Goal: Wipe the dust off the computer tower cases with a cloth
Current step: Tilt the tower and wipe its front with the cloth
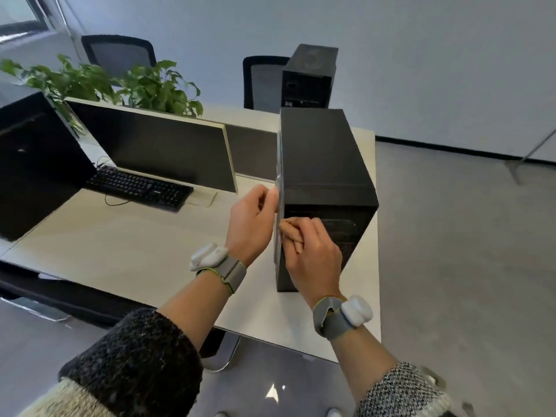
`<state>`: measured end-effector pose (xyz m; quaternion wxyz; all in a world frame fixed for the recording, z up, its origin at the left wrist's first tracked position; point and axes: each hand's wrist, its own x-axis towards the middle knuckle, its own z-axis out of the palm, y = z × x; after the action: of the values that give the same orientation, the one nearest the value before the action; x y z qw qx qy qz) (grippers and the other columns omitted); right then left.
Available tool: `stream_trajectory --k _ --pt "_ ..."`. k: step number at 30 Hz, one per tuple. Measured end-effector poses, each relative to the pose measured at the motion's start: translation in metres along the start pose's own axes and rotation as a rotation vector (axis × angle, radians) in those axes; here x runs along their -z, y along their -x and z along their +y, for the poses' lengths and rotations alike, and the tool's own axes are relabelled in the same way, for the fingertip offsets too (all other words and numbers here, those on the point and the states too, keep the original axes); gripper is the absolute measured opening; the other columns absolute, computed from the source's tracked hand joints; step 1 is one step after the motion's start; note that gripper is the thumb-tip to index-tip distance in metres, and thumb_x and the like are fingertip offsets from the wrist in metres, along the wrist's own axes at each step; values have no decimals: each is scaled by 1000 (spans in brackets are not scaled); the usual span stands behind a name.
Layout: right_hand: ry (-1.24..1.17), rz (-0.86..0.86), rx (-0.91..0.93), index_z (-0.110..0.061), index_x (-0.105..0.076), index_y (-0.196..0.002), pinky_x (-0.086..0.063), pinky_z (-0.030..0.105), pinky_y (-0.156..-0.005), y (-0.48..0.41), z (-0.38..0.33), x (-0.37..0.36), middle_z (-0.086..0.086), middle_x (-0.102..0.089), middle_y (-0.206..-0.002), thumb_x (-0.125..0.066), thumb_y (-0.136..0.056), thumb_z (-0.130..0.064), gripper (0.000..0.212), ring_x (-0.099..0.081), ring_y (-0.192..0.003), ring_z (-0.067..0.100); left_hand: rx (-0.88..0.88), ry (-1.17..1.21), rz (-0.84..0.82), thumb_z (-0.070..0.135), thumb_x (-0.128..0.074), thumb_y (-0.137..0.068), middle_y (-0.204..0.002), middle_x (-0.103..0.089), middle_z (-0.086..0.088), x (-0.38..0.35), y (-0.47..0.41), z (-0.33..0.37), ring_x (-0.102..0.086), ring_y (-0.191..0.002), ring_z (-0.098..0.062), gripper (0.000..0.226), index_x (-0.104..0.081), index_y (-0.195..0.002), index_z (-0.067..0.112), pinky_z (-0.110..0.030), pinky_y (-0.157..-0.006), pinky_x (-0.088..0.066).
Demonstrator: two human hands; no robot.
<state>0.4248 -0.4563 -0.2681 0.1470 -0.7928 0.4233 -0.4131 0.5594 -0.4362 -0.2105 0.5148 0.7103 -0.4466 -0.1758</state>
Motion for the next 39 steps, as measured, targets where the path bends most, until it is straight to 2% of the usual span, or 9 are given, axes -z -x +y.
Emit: stream_trajectory --k 3,7,10,14,17,20,26,33,39 --pt "-41 79 -102 -17 -71 -112 -59 34 -71 12 -13 -5 -3 -68 -103 -67 -104 -31 17 -63 -84 14 -14 -5 -119 49 -46 -107 -81 -66 -13 7 -6 -9 -63 -81 -31 49 -60 -85 7 -53 -77 -54" --pt "-158 226 -174 -17 -65 -119 -52 12 -80 -9 -39 12 -5 -66 -106 -63 -106 -37 25 -61 -92 7 -33 5 -169 57 -48 -105 -74 -64 -8 6 -9 -3 -60 -71 -24 55 -60 -78 11 -48 -73 -53" --pt "-164 192 -270 -25 -61 -114 -59 24 -79 -6 -35 4 -10 -68 -101 -63 -106 -34 12 -65 -90 8 -23 18 -193 56 -54 -102 -69 -60 -4 2 -12 2 -52 -66 -18 56 -59 -76 7 -41 -67 -47" --pt "-191 130 -474 -35 -61 -104 -64 41 -74 15 -17 -3 -11 -70 -90 -65 -105 -37 5 -69 -80 10 4 -4 -195 53 -55 -102 -78 -65 -14 -1 -14 0 -60 -75 -28 52 -60 -82 5 -42 -70 -50" --pt "-238 182 -392 -26 -63 -105 -59 29 -69 4 -25 11 -10 -69 -88 -66 -105 -34 8 -67 -80 7 25 58 -177 49 -57 -102 -77 -62 -16 -5 -10 1 -58 -71 -29 51 -56 -80 4 -44 -71 -52" --pt "-265 244 -293 -19 -64 -112 -56 19 -70 -10 -36 18 -12 -68 -91 -67 -105 -31 14 -67 -85 5 51 136 -140 49 -60 -100 -66 -52 -4 -11 -6 -2 -47 -64 -16 49 -51 -74 8 -40 -66 -47" --pt "-415 141 -592 -22 -68 -98 -60 43 -76 10 -13 6 -13 -70 -84 -72 -100 -31 10 -67 -80 6 129 183 -136 51 -57 -102 -77 -57 -16 -17 -2 -4 -53 -72 -16 48 -53 -83 7 -37 -69 -48" --pt "-421 251 -415 -17 -64 -102 -51 16 -62 -17 -24 29 -14 -66 -82 -68 -104 -30 13 -66 -79 4 164 247 -76 44 -59 -101 -76 -51 -4 -26 1 -3 -51 -66 -8 41 -51 -82 9 -26 -61 -47" --pt "-421 120 -579 -17 -65 -96 -49 28 -67 6 1 15 -12 -66 -80 -72 -101 -32 17 -63 -78 -1 195 274 -75 45 -57 -104 -80 -54 -7 -28 2 -2 -54 -72 -9 38 -53 -85 12 -22 -63 -49"
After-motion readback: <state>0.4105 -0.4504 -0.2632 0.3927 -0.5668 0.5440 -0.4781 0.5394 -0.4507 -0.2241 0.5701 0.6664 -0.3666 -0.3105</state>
